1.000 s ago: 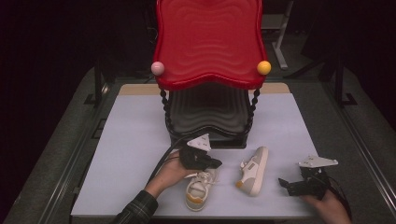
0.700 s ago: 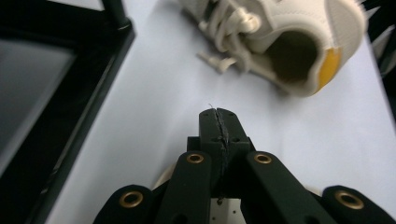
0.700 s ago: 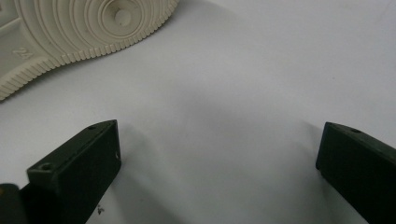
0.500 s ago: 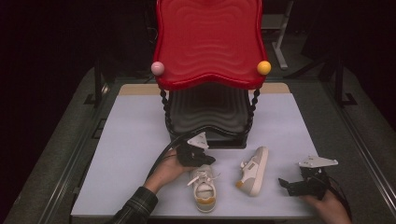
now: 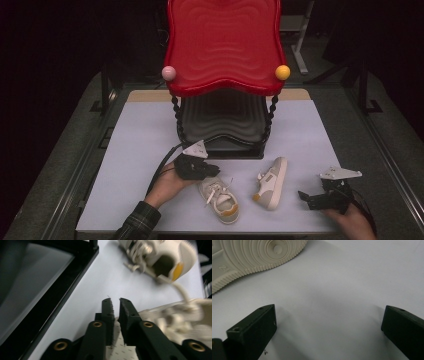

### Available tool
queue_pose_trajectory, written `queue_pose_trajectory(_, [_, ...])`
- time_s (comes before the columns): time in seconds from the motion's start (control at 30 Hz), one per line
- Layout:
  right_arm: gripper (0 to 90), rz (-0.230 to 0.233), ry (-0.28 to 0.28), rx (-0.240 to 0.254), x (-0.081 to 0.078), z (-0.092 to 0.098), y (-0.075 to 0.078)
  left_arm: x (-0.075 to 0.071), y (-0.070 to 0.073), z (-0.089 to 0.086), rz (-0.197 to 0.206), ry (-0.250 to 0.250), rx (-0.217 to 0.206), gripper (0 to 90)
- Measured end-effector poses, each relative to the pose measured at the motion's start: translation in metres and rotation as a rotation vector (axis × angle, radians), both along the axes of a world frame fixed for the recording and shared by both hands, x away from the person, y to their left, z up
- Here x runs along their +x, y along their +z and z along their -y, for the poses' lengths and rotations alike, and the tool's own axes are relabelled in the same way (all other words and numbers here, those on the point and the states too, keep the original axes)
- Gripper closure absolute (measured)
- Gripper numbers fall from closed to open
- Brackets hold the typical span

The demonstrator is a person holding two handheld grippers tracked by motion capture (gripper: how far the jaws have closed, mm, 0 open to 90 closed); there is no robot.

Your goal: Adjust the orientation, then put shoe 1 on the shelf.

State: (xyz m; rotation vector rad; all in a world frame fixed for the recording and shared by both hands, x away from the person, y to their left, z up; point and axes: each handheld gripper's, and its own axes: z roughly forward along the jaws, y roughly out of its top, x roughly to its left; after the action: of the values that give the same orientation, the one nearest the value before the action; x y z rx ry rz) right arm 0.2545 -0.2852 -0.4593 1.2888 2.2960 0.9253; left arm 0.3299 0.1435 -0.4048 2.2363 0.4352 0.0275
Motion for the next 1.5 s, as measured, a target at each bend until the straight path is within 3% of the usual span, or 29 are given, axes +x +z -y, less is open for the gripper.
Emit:
queue_pose_trajectory(0.2, [0.0,0.001,0.0,0.0,0.0,0.0,0.0,-0.021,0.014,-0.009,-0.013,0.068,-0.076,61.5])
queue_pose_trajectory(0.33, [0.0,0.001,0.0,-0.001,0.0,0.0,0.0,-0.037,0.02,-0.011,-0.024,0.072,-0.115,53.5])
queue_pose_trajectory(0.73, [0.0,-0.001,0.001,-0.002,0.0,0.0,0.0,-0.096,0.02,0.006,-0.017,0.022,-0.17,50.9])
queue_pose_trajectory(0.87, [0.0,-0.002,0.001,-0.002,0.0,0.0,0.0,-0.107,0.011,0.016,-0.026,0.005,-0.16,51.0])
queue_pose_trajectory(1.07, [0.0,-0.001,0.001,-0.002,0.0,0.0,0.0,-0.11,-0.003,0.029,-0.03,-0.013,-0.111,51.6])
queue_pose_trajectory(1.37, [0.0,-0.001,0.001,-0.001,0.0,0.0,0.0,-0.11,-0.013,0.036,-0.03,-0.009,-0.08,61.4])
queue_pose_trajectory(1.5, [0.0,-0.002,0.001,-0.001,0.0,0.0,0.0,-0.109,-0.013,0.036,-0.033,0.002,-0.078,69.8])
